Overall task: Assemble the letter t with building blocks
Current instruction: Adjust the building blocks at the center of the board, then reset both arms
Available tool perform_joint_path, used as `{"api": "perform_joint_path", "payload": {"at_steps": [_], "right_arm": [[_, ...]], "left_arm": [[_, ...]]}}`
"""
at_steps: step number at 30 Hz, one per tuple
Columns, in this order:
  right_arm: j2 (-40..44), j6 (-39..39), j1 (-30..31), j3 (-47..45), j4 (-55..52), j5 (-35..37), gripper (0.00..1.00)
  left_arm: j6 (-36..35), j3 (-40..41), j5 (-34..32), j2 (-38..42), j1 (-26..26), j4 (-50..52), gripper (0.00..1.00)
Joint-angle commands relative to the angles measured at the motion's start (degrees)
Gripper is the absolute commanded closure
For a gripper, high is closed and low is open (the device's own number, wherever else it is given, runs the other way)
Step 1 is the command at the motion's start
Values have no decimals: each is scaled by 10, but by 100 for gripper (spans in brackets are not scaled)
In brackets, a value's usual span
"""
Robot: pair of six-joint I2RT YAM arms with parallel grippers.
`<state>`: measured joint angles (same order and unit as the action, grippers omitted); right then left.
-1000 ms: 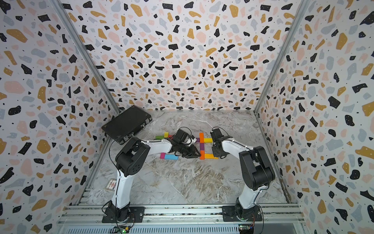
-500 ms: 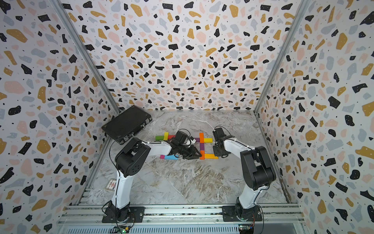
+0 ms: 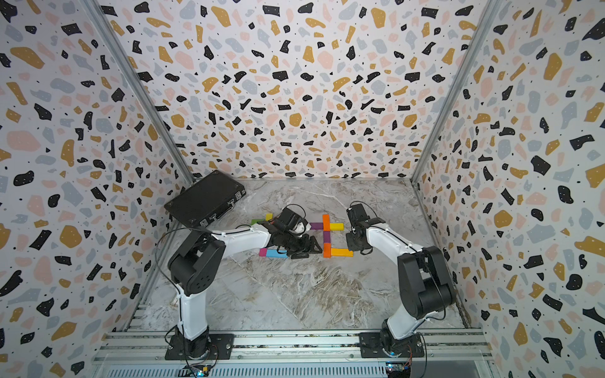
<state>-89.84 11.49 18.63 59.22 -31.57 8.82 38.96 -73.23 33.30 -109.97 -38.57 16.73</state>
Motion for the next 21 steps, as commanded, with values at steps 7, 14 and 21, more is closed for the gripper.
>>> {"api": "perform_joint_path", "payload": {"at_steps": [7,14,21], "right_arm": [[201,-8,-10,-46,-10,-15,0],[247,-62,-83,-256,326,64,1],[147,-104,-100,-355,630,151,1]], "left_arm": [[-276,25,-100,256,94,129,1],[-322,224,-332,408,234,5,1],[-343,389,-512,443,257,-215,1]]}}
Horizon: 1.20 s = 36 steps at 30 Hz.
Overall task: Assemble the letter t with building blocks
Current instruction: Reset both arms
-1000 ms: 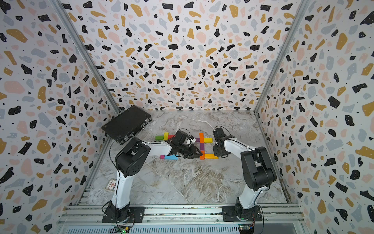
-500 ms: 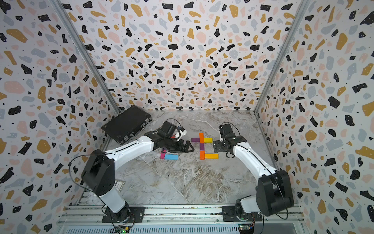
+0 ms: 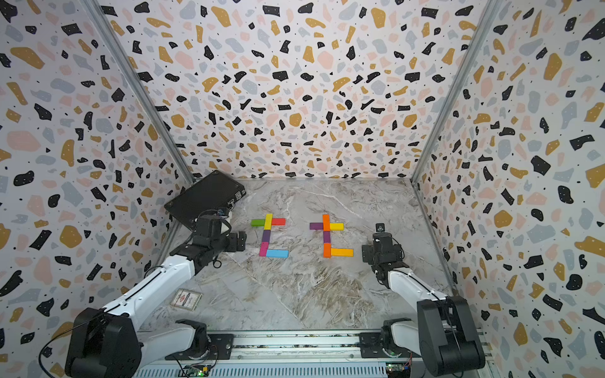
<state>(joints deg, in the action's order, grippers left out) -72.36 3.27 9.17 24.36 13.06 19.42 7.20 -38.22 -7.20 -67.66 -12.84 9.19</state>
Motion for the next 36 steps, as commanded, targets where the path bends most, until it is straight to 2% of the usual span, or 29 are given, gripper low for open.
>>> {"api": "perform_joint_path", "payload": {"at_steps": [1,3,4,7,9,10,11,12,13,14,15,19,21,23,28,33,36], "right_arm": [[-51,-23,-11,-14,226,27,1],[-64,-48,-14,-4,226,-25,1],[-78,-60,-16,-7,256,-29,1],[-107,-33,-47,-67,399,-27,1],[-158,-11,-86,-104,523,-90,1],[-154,-5,-92,-106,510,-102,1],[-127,-2,-96,-94,442,-117,1],[-129,-7,-102,-86,438,-149,0],[-151,-16,-105,-87,478,-180,0],[-149,-19,-105,-84,459,-192,0],[-134,-16,-105,-73,415,-179,0],[-135,8,-104,-49,373,-125,0],[-148,7,-105,-59,416,-126,0],[-137,8,-104,-59,394,-124,0],[-144,6,-104,-62,415,-126,0],[-141,5,-104,-64,415,-127,0],[-141,11,-104,-75,433,-105,0]], "left_arm": [[-34,68,-121,20,0,-186,1],[-58,125,-128,15,2,-296,1],[-73,155,-110,9,4,-363,1],[-115,193,-95,-33,14,-468,1],[-129,221,-68,-65,24,-559,1],[-129,231,-63,-87,28,-592,1],[-124,249,-70,-107,34,-653,1],[-112,270,-48,-121,46,-690,1],[-111,288,-18,-146,60,-754,1],[-114,295,-17,-170,62,-808,1],[-116,297,-18,-176,62,-823,1],[-113,287,0,-125,62,-726,1],[-129,278,30,-132,62,-716,1],[-121,262,5,-146,62,-712,1],[-118,248,3,-143,62,-678,1],[-117,270,-4,-142,62,-719,1],[-89,268,-70,-145,62,-720,1]]}}
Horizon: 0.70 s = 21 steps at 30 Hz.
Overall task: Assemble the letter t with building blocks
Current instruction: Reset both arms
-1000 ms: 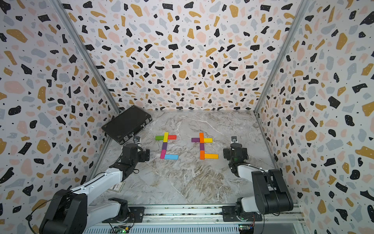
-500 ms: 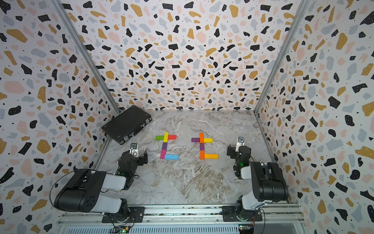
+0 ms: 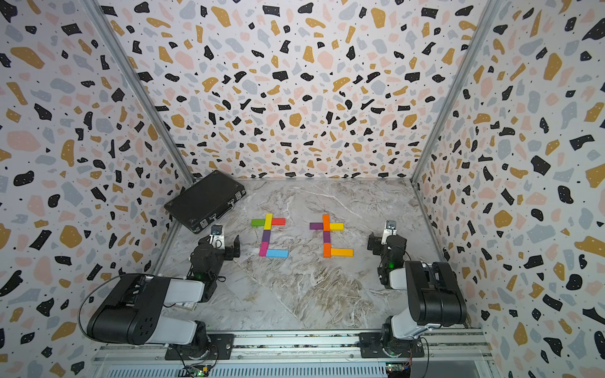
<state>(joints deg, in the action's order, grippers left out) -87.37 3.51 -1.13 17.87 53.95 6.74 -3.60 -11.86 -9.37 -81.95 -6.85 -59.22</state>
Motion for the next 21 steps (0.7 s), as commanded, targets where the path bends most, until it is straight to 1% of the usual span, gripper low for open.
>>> {"api": "perform_joint_path", "payload": {"at_steps": [1,2,4,5,6,7,8,9,10,11,12,13,14,15,16,17,18,19,20,21], "right_arm": [[13,21,-1,-23,41,54,0],[15,35,-1,-46,79,89,0],[6,37,-1,-92,177,91,0],[-6,26,-1,-100,212,76,0],[-14,17,-1,-108,237,48,0],[-18,-2,-1,-118,260,0,0],[-23,-22,0,-119,271,-54,0],[-27,-33,3,-117,273,-75,0],[-22,-33,5,-115,265,-68,0],[-15,-19,6,-110,246,-33,0],[-9,2,6,-102,225,28,0],[-2,36,1,-99,204,94,1],[2,49,-14,-101,198,77,0],[2,46,-14,-100,198,76,0],[-2,42,-13,-103,209,69,0],[-9,37,-14,-112,234,57,0],[-17,29,-14,-125,266,36,0],[-18,15,-13,-127,273,-2,0],[-13,-2,-12,-120,259,-45,0],[-15,-25,-7,-113,249,-81,0]], "left_arm": [[39,8,-95,-1,2,-44,1],[55,18,-128,-1,5,-61,1],[55,23,-113,-5,11,-75,1],[41,28,-83,-6,11,-87,1],[19,39,-16,-5,11,-103,1],[-26,50,82,-5,11,-117,1],[-36,57,119,-6,11,-128,1],[-16,58,68,-7,11,-135,1],[18,53,-10,-10,11,-134,1],[48,45,-97,-15,11,-131,1],[56,46,-107,-17,14,-135,1],[49,48,-93,-18,15,-138,1],[32,50,-42,-18,15,-140,1],[10,49,14,-17,15,-138,1],[-10,44,58,-15,15,-125,1],[-6,39,52,-9,15,-107,1],[8,37,19,-3,15,-95,1],[29,35,-29,3,15,-86,1],[40,36,-60,5,15,-84,1],[42,35,-69,3,15,-84,1]]}}
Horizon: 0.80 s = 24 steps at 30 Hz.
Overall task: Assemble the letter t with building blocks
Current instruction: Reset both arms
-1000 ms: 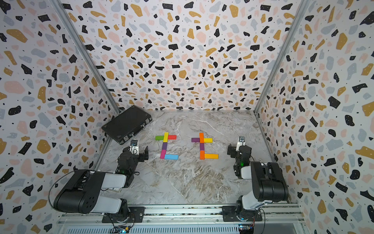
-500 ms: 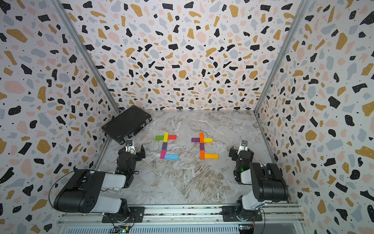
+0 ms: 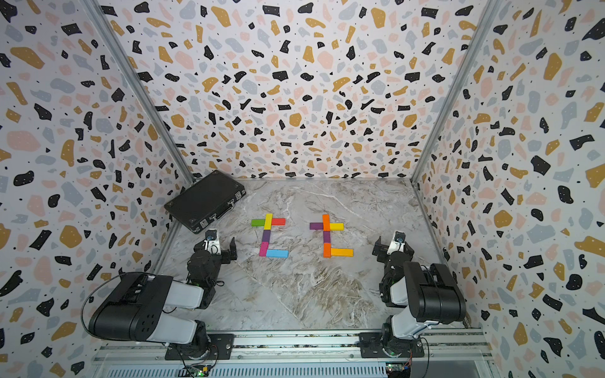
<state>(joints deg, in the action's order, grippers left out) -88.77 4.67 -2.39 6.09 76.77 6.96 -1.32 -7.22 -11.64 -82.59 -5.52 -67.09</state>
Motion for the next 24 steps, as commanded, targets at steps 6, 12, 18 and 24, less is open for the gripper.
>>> {"api": "perform_joint_path", "payload": {"at_steps": [6,12,18,24], "right_arm": [[21,11,21,118,-220,89,0],[23,-23,25,107,-203,14,0],[22,-47,25,99,-186,-47,0],[24,-46,25,98,-186,-43,0]], "left_arm": [[-22,-51,62,19,2,82,1],[-3,-86,18,9,3,133,1],[-2,-87,15,6,3,129,1],[11,-111,66,-2,31,168,0]]}}
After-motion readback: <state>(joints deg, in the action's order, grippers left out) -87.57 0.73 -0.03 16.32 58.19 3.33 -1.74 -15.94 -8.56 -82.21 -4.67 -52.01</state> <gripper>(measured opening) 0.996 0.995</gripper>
